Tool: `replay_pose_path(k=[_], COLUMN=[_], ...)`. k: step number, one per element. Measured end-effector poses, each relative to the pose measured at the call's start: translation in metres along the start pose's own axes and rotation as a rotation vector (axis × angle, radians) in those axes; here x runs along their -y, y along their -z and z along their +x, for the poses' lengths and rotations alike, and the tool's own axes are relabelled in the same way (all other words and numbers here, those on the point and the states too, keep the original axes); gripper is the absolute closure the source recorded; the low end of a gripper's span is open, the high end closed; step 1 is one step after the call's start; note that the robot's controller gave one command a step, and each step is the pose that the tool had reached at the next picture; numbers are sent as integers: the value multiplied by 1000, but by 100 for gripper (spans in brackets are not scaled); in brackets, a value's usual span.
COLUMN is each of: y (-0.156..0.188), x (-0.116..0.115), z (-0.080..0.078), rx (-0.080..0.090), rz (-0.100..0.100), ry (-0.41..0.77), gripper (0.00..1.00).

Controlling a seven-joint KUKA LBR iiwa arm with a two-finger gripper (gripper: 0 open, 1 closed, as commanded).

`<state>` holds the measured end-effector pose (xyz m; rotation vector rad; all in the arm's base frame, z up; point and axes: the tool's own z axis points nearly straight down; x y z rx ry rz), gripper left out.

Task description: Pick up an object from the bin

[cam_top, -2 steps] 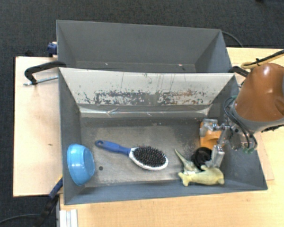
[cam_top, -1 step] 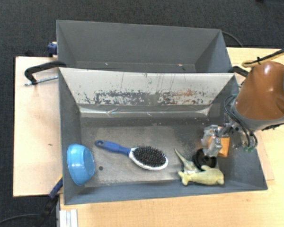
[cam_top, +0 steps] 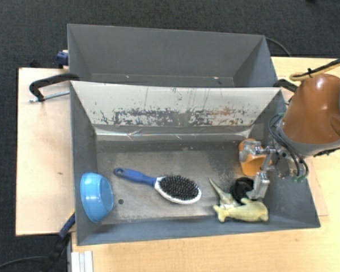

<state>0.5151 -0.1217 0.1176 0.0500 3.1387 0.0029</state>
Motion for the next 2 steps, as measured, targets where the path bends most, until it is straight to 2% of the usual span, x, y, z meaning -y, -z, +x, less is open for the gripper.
replay_pose_path(k=[1,2], y=[-45,-42], x=[18,26], z=[2,1], rx=[4,6], rz=[-13,0], ry=[186,176], gripper=[0,100])
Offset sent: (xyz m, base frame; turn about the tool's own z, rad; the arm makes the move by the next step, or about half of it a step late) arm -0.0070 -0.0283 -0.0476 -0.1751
